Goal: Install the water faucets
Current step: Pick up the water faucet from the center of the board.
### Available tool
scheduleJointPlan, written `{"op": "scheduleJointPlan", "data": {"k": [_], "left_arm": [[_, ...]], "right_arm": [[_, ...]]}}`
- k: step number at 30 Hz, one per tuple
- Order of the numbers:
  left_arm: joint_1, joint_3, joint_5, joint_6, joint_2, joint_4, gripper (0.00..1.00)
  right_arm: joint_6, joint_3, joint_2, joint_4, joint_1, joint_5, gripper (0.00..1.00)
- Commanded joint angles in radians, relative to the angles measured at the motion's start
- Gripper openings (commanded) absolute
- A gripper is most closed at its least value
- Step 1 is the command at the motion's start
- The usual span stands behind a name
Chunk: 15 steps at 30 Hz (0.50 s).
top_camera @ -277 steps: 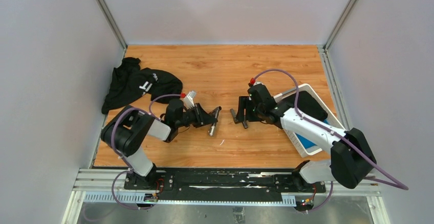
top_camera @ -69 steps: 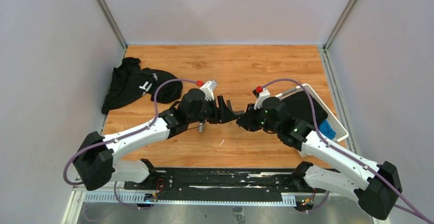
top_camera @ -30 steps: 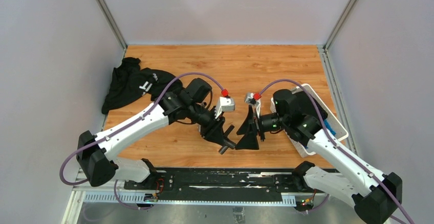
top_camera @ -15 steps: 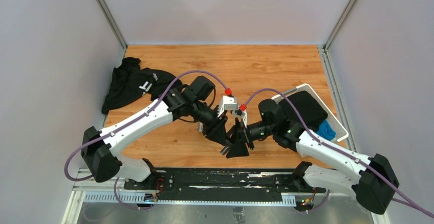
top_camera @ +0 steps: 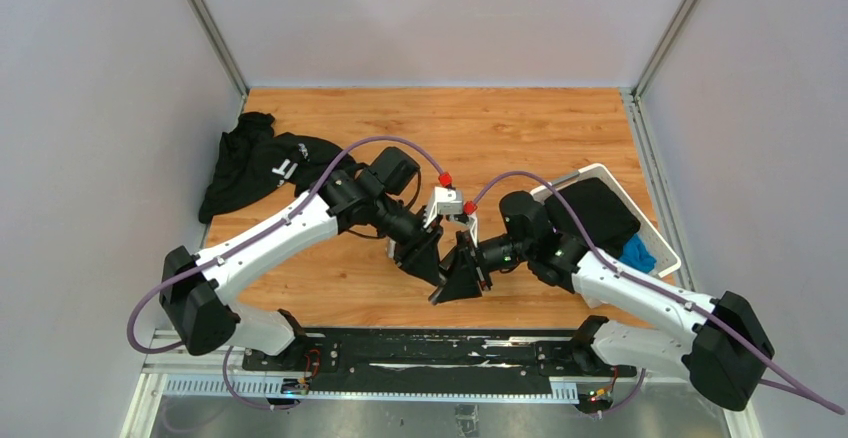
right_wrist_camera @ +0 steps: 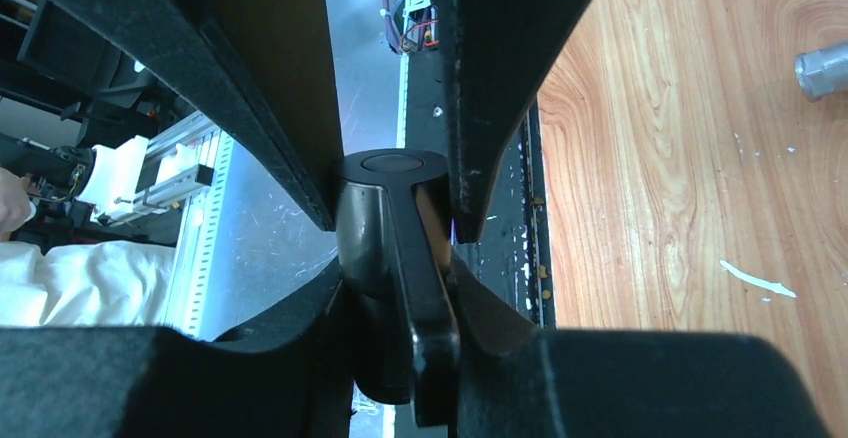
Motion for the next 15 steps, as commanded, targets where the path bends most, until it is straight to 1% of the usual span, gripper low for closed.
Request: {"op": "scheduleJointPlan", "data": {"k": [1,2,3,5,6,7,8,12,14,15], "left_arm": [[0.004,0.04,0.01,-0.014,0.017,0.031,0.16],[0.01,0.041,0.012,-0.018,0.013,0.031,0.35],[0.015,0.042,0.008,-0.023,0.007,0.031,0.5],[0.032,0.043,-0.019,-0.039,-0.014,0.032,0.71],[0.043,0.042,-0.036,-0.048,-0.028,0.033,0.79],[0.057,0.042,-0.054,-0.058,-0.045,0.034,0.92],[0.073,0.038,-0.074,-0.064,-0.074,0.034,0.99],[0.127,0.012,-0.209,-0.094,-0.176,0.053,1.0],[0.128,-0.049,-0.317,-0.167,-0.245,0.157,1.0],[0.119,-0.105,-0.372,-0.207,-0.291,0.239,1.0]], "right_arm": [[0.06,0.002,-0.023,0.076,0.017,0.085,0.0],[0.086,-0.015,-0.048,0.102,0.016,0.117,0.0],[0.101,-0.031,-0.068,0.122,0.017,0.149,0.0],[0.126,-0.054,-0.116,0.136,0.016,0.229,0.0],[0.14,-0.065,-0.142,0.143,0.016,0.27,0.0],[0.157,-0.076,-0.169,0.148,0.015,0.312,0.0],[0.18,-0.09,-0.194,0.164,0.017,0.347,0.0],[0.26,-0.129,-0.279,0.187,0.016,0.493,0.0],[0.312,-0.159,-0.315,0.229,0.015,0.552,0.0],[0.339,-0.17,-0.333,0.243,0.015,0.58,0.0]]}}
